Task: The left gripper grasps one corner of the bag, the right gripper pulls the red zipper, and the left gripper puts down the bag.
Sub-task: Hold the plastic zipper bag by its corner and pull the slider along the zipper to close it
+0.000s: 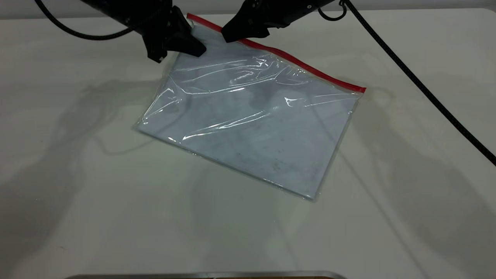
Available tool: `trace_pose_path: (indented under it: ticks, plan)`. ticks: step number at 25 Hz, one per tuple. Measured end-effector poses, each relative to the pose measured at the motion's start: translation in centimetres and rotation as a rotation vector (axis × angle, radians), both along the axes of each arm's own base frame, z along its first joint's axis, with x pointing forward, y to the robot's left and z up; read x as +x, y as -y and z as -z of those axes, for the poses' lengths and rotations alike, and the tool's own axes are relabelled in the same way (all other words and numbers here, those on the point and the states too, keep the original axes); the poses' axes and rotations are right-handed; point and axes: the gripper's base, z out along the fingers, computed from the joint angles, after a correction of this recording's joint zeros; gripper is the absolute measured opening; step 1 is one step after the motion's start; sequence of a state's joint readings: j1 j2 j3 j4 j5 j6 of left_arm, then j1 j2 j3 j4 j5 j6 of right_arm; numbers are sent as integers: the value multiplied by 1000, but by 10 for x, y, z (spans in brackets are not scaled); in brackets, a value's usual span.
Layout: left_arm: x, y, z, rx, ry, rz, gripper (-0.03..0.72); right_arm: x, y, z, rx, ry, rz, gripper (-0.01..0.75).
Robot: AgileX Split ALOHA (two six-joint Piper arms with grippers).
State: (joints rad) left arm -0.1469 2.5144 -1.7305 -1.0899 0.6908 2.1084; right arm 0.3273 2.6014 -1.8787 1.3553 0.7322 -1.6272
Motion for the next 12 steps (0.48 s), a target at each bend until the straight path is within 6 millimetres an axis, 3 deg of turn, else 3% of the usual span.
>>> trace_pose_path:
  ticks: [8,12]
  plan:
    - [0,1,-6,1,11,9,55,10,20,2,-30,27,53,487]
    - [0,1,-9,2,18,11,57,10,19,4,-20,18,55,487]
